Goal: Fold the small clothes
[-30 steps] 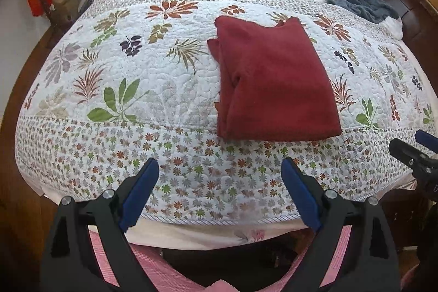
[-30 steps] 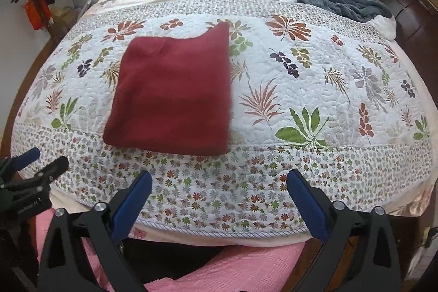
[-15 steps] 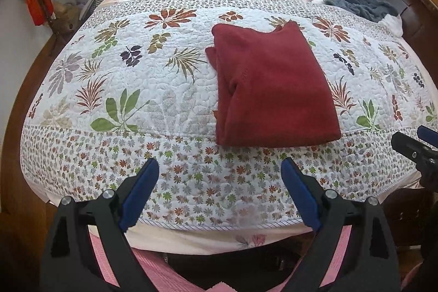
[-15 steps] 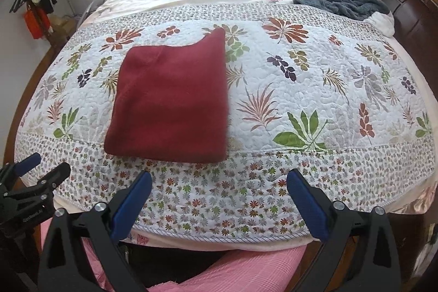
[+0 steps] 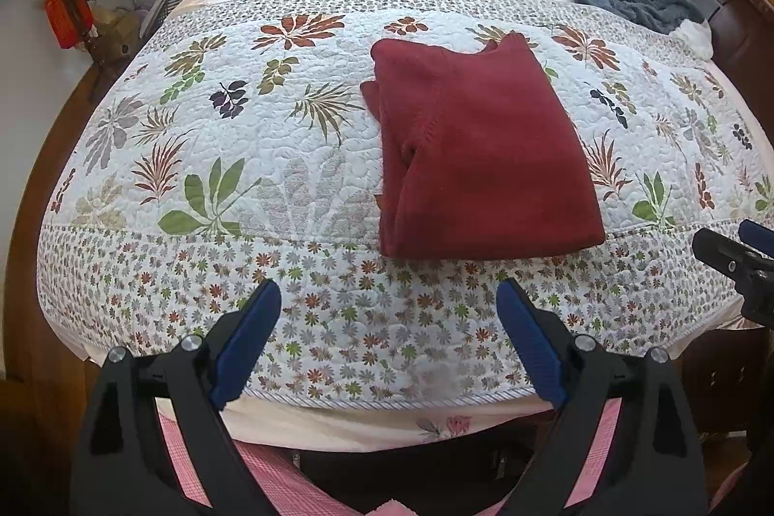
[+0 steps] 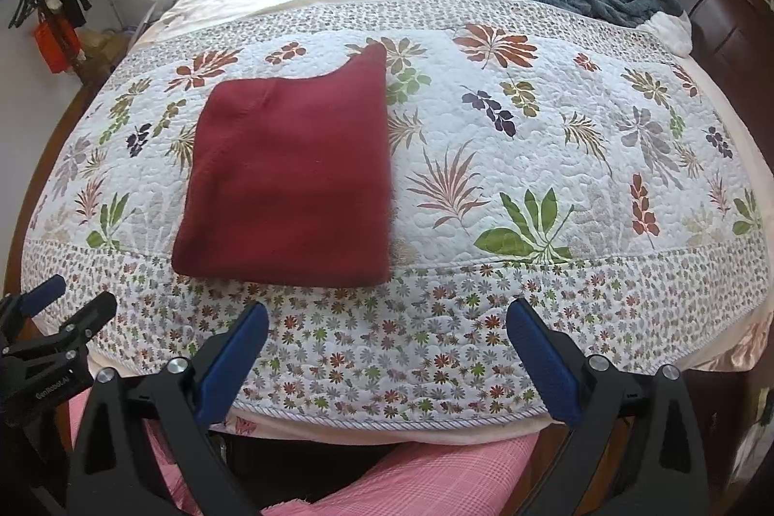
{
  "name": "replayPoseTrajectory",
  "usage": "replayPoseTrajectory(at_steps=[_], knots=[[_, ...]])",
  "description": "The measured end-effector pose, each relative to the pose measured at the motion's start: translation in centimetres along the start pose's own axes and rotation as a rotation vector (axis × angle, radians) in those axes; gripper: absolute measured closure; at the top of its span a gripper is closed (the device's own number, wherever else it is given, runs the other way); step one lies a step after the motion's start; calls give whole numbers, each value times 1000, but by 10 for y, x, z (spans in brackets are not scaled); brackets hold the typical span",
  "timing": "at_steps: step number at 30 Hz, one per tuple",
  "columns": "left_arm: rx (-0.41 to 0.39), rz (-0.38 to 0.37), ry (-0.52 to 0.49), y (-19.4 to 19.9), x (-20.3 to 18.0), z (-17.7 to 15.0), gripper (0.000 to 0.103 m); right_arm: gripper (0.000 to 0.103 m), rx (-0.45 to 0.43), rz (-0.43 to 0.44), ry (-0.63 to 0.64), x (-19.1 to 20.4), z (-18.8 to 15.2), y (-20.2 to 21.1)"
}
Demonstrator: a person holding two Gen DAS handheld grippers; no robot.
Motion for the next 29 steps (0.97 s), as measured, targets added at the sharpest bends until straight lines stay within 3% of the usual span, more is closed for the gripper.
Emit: replayPoseTrajectory(at_steps=[29], knots=[[-10,6,-5,-2,3,3,13,4,1,4,-15,-3,0,-3]])
Point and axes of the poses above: each gripper's, at about its wrist camera, not at the fingertips, and y roughly against the way its jaws point, x to its left, z to its top, the point moved 7 cm from there along -y, roughly the way its jaws point, and after that the axes turned 1 degree about -y, right-handed, at the moved point
